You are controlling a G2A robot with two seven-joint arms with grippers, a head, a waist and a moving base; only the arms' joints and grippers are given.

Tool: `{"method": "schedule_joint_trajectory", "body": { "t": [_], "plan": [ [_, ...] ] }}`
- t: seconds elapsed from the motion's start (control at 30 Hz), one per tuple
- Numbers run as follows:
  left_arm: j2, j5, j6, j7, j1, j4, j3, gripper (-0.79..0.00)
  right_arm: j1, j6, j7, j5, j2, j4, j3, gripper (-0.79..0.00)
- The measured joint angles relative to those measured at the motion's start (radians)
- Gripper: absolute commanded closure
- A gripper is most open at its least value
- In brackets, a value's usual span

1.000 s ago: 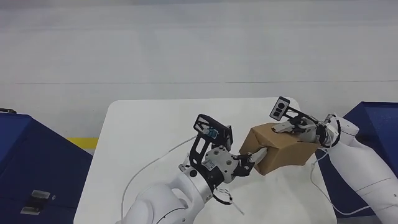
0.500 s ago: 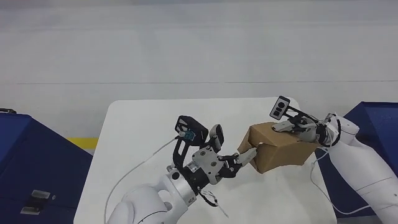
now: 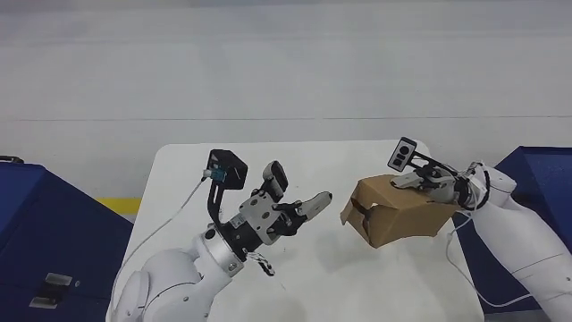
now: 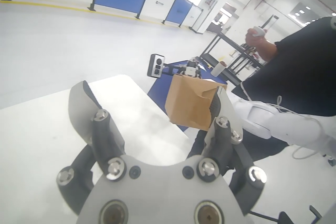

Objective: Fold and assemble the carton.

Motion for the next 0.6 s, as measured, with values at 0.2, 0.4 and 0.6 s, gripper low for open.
{"method": "schedule_joint_trajectory", "body": {
  "t": [0.2,0.4,0.6],
  "plan": [
    [0.003,0.07,0.063,-0.078,-0.032,0.0,0.037,-0.677,-0.002,-0.003,0.003,0.003,0.003,-0.003,-0.002,0.0],
    [0.004,0.075,0.098,-0.13,-0.087,0.0,0.043,-0.677,-0.002,-0.004,0.004,0.004,0.004,-0.004,-0.008,0.0],
    [0.005,0.097,0.127,-0.158,-0.11,0.001,0.076,-0.677,0.0,-0.006,0.006,0.01,0.004,-0.003,-0.011,0.0]
  ]
}}
